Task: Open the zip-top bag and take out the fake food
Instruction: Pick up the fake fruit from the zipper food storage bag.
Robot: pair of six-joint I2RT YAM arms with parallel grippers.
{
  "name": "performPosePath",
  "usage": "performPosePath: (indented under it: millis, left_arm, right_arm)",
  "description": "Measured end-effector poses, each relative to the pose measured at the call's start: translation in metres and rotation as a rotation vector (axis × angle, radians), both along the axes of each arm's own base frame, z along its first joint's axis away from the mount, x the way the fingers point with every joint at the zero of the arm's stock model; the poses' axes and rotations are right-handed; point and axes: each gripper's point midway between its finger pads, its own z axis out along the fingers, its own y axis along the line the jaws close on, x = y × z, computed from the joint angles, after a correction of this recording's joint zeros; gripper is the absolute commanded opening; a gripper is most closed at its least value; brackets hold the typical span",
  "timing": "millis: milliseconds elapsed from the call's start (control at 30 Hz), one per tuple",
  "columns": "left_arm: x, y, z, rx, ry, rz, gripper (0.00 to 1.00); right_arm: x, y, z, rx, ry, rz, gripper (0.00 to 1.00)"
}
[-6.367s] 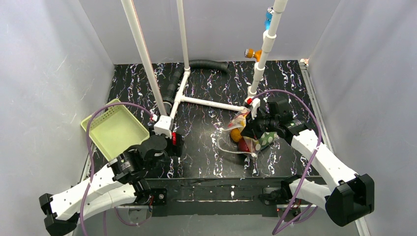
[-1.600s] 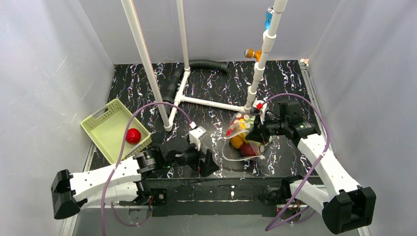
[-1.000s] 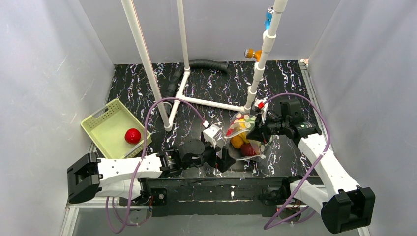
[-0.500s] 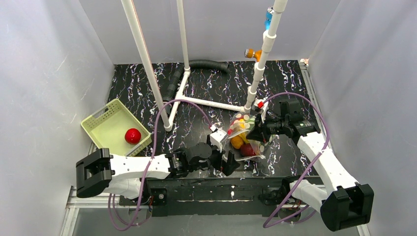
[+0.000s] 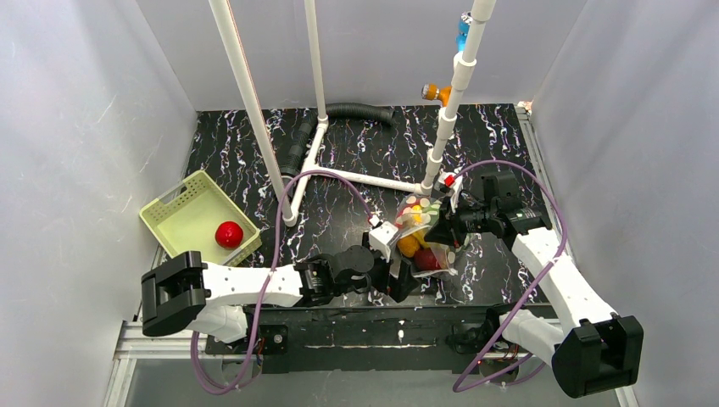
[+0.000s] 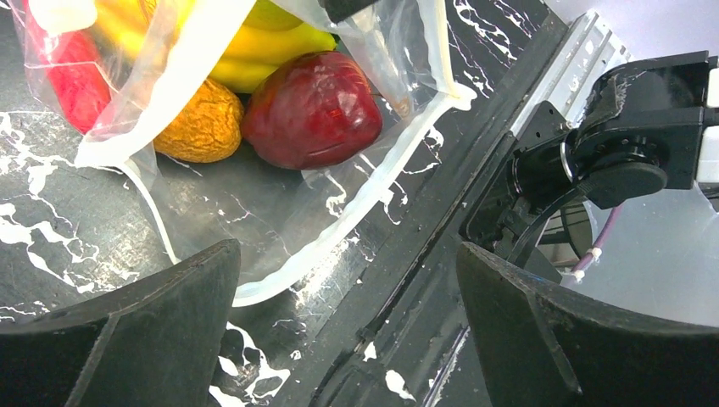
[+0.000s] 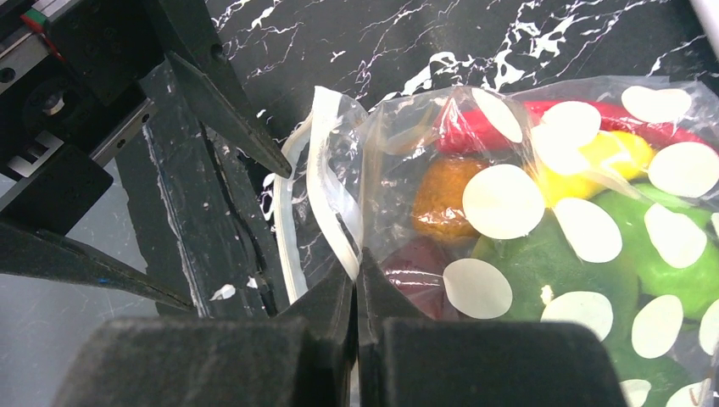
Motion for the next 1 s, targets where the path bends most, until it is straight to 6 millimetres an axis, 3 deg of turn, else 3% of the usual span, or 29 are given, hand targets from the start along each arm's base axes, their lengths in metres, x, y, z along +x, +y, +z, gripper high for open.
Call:
performPosePath:
  millis: [133, 500, 733, 1000]
  left_arm:
    - [0.002, -0.001, -0.002, 0.005, -0.005, 0.008, 0.97]
    - [0.014, -0.016, -0.008, 0.027, -0.058, 0.018, 0.81]
    - [0.023, -0.029, -0.011, 0.035, -0.098, 0.022, 0.81]
    - [0.035, -0.036, -0.017, 0.052, -0.191, 0.011, 0.7]
  right_arm:
    - [-0.002, 0.0, -0.003, 0.001, 0.02, -0.006, 0.01]
    - [-0.001, 0.001, -0.003, 0.005, 0.04, -0.016, 0.01]
    - [0.0, 0.001, -0.004, 0.007, 0.039, -0.017, 0.01]
    - [0.001, 0.001, -0.004, 0.007, 0.038, -0.017, 0.01]
